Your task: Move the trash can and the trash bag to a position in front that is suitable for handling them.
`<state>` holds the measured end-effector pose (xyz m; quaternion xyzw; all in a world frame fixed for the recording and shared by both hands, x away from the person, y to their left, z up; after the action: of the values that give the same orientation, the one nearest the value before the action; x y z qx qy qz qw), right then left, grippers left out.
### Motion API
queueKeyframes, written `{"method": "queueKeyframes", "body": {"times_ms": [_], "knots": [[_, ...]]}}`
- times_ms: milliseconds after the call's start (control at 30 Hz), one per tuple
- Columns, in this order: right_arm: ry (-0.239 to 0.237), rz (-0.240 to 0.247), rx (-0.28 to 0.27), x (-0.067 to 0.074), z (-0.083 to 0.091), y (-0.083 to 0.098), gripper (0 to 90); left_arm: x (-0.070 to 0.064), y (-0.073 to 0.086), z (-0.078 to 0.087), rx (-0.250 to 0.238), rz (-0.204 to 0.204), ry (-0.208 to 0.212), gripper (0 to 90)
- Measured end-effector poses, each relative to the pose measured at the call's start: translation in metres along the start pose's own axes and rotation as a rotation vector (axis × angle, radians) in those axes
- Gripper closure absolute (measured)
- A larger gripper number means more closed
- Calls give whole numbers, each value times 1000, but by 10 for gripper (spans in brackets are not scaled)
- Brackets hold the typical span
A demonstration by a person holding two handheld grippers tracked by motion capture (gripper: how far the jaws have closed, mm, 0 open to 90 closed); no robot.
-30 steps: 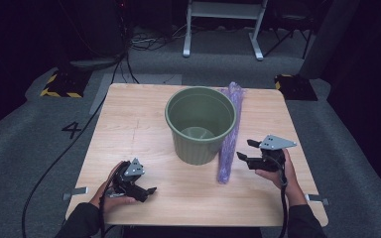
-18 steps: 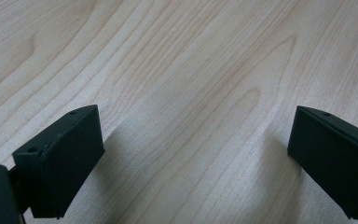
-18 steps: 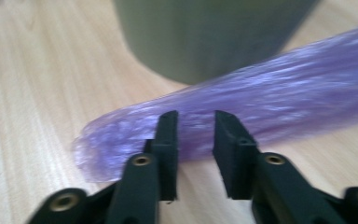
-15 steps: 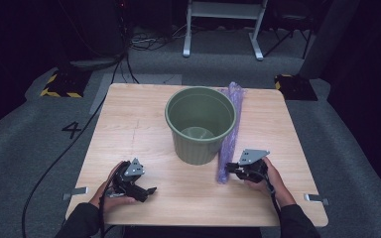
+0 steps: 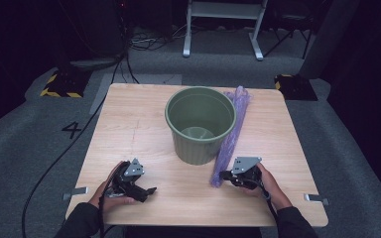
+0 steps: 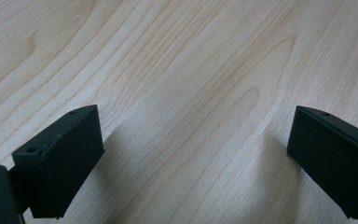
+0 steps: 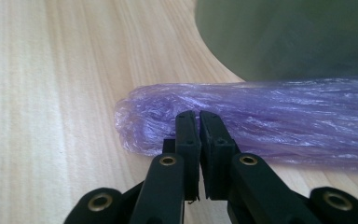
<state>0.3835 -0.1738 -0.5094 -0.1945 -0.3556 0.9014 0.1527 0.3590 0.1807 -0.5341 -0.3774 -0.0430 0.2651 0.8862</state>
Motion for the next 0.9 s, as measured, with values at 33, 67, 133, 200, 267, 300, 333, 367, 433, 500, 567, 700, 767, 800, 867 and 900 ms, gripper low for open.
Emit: {"method": "queueKeyframes", "body": {"times_ms": [33, 67, 133, 200, 267, 300, 333, 367, 433, 500, 567, 700, 767, 800, 867, 900], "knots": [[0, 0, 0, 0, 0, 0, 871, 0, 0, 0, 0, 0, 0, 31], [-5, 1, -2, 1, 0, 0, 877, 0, 0, 0, 0, 1, 0, 31], [-13, -1, -9, 4, -1, -1, 880, 0, 0, 0, 0, 1, -1, 31], [-15, 1, -8, 5, -1, -1, 880, 0, 0, 0, -1, 2, -1, 31], [-14, 6, -6, 7, -2, -1, 880, 0, 0, 0, -1, 2, -1, 31], [-14, 8, -3, 8, -2, -2, 880, 0, 0, 0, -1, 2, -1, 31], [-15, 8, -4, 8, -3, -2, 880, 0, 0, 0, -1, 2, 0, 31], [-22, 6, -8, 10, -3, -3, 884, 0, 0, 0, 0, 1, -1, 31], [-26, 9, -12, 12, -3, -4, 886, 0, 0, 0, -1, 2, -1, 31], [-29, 8, -13, 13, -3, -4, 890, 0, 0, 0, 0, 1, -1, 31], [-33, 13, -19, 15, -3, -6, 892, 0, 0, 0, -1, 1, -1, 31], [-47, 3, -26, 20, -2, -8, 898, 0, 0, 0, -1, 2, -1, 31], [-63, 10, -26, 26, -3, -10, 896, 0, 0, 0, 0, 1, -1, 31], [-92, 13, -41, 30, -3, -12, 882, 0, 0, 0, -1, 2, -1, 31], [-95, 13, -46, 32, -3, -13, 871, 0, 0, 0, 0, 1, -1, 31], [-98, 17, -54, 33, -2, -14, 834, 0, 0, 0, -1, 2, -2, 31]]}}
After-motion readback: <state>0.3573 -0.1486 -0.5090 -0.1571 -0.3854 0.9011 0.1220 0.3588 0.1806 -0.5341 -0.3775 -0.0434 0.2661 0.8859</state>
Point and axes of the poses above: each handheld gripper's, and its own axes: z roughly backward along the jaws, y roughly out of its underside, x roughly to its left, the point moved 4 cm from there along -z, roughly forward along the jaws, and after that the axes turned 9 degrees about y, right-handed, at the moved point
